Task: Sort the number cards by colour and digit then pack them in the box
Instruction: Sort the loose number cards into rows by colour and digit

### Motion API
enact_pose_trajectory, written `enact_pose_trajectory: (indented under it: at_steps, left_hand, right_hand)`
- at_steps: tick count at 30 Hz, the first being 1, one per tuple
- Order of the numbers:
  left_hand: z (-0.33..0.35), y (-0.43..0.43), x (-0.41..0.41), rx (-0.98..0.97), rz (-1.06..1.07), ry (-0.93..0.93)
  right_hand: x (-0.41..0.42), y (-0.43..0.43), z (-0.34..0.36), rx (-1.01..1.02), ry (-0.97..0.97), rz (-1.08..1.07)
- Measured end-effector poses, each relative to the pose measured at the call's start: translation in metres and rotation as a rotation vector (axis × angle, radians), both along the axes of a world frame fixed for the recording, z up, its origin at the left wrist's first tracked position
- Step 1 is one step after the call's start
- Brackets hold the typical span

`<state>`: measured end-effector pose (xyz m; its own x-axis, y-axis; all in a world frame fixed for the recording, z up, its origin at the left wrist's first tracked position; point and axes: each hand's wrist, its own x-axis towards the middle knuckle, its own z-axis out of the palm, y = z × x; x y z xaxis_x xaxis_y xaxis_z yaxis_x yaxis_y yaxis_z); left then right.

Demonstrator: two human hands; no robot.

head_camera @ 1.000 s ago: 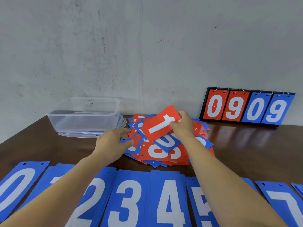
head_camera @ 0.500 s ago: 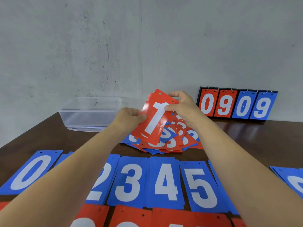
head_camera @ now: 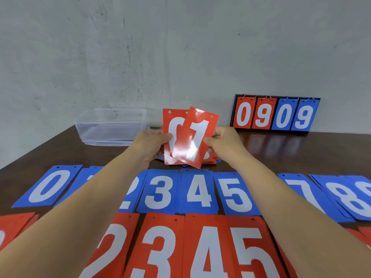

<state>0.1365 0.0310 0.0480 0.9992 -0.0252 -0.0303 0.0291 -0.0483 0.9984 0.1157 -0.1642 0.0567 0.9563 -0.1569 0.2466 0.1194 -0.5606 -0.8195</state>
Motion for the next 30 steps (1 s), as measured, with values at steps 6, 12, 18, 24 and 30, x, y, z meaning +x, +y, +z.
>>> enact_pose_trajectory:
  at_steps: [6,12,18,24,30]
  left_hand:
    - [-0.005,0.01,-0.017,0.067,0.053,0.026]
    - [0.002,0.017,-0.045,0.098,0.089,-0.006]
    - [0.008,0.048,-0.079,0.098,0.229,-0.044]
    - [-0.004,0.088,-0.121,0.118,0.395,0.002]
    - [-0.011,0.12,-0.156,0.103,0.44,0.048]
  right_hand:
    - [-0.028,-0.019,0.001,0.06,0.012,-0.022]
    - [-0.054,-0.029,0.006,0.111,-0.067,-0.061]
    - [-0.087,-0.026,0.011,0.194,-0.092,-0.021]
    - [-0.114,-0.003,-0.007,0.189,-0.03,0.02]
    - [-0.133,0.029,-0.021,0.248,-0.001,0.099]
